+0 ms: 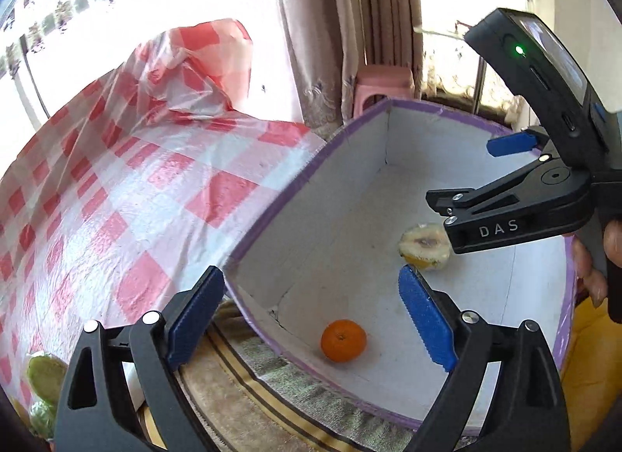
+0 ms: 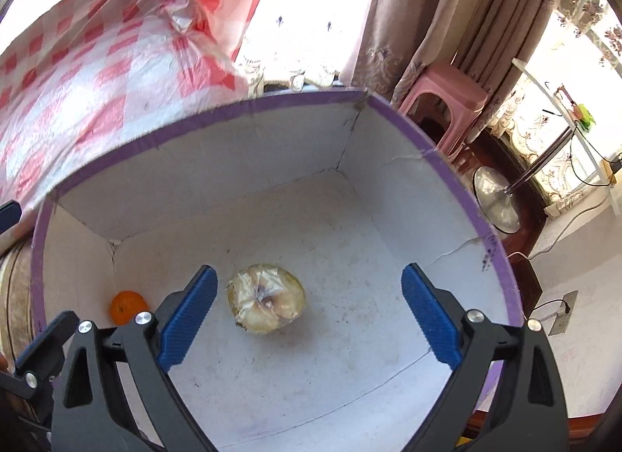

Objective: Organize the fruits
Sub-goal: 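Move both open tools back from the box toward the tablecloth fruit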

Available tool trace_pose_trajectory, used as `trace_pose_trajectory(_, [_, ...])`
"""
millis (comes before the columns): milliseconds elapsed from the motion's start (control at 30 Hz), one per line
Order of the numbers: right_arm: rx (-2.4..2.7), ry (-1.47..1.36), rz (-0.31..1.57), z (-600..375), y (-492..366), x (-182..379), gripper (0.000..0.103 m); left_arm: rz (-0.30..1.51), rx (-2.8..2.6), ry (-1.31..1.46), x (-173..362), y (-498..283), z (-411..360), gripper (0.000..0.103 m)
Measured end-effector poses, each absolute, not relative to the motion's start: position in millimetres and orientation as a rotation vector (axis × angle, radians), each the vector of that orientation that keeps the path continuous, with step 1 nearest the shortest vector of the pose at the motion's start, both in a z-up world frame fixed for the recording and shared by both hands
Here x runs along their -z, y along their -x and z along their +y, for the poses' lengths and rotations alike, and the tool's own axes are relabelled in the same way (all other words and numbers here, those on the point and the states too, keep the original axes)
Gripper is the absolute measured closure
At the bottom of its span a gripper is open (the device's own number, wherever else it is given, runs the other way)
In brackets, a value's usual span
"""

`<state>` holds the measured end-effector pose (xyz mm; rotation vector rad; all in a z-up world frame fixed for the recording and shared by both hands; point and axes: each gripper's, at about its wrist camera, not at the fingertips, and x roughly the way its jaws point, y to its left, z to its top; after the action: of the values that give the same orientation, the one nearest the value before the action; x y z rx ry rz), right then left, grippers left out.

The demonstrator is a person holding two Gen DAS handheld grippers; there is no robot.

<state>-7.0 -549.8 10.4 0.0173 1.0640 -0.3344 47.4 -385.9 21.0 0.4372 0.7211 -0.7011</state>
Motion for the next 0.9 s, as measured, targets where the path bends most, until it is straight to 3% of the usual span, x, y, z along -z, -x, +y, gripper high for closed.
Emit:
trace_pose_trajectory(167, [0.402, 0.006, 0.902, -548.0, 11.8, -51.0, 0.002, 0.623, 0.708, -0.275, -48.4, -47.4, -346.3, 0.015])
trace_pose_trajectory(500, [0.173, -0.067, 0.756, -493.5, 18.4, -81.5, 0.002, 0.578, 0.565, -0.274, -68.8, -30.5, -275.5, 0.014])
trace_pose_trajectory(900, [-0.072, -0.074, 0.831, -388.2, 5.8, -54.7, 0.002, 0.643, 0.393, -0.051, -65.5, -19.3, -141.2, 0.014])
